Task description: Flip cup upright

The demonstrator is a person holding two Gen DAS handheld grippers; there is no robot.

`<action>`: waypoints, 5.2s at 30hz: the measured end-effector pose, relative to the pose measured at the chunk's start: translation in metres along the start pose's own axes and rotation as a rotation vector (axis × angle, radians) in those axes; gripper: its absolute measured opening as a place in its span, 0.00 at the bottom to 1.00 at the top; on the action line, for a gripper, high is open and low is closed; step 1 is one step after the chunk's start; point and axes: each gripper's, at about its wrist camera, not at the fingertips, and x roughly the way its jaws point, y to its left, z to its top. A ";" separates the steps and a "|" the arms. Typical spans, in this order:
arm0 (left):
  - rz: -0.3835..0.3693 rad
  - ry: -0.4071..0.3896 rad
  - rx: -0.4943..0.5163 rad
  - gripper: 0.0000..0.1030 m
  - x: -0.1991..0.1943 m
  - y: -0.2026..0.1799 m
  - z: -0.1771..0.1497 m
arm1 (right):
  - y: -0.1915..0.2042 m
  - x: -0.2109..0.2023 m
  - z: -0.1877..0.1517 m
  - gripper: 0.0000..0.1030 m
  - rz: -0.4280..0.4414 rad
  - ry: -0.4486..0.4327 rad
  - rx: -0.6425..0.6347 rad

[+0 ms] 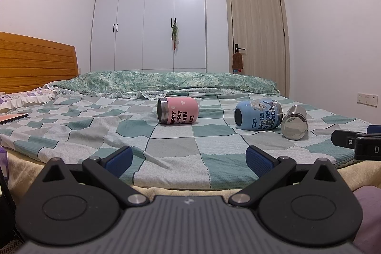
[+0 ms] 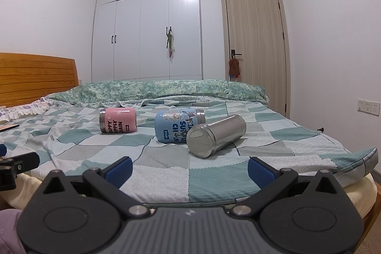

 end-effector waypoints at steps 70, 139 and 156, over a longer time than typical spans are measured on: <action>-0.364 0.395 0.288 1.00 0.206 -0.221 0.105 | -0.181 0.103 0.070 1.00 -0.010 0.255 -0.149; -0.240 0.488 -0.026 1.00 0.091 -0.190 0.073 | -0.146 0.029 0.084 1.00 -0.003 0.433 -0.142; -0.189 0.439 0.063 1.00 0.113 -0.065 0.094 | -0.049 0.079 0.107 1.00 0.037 0.502 -0.099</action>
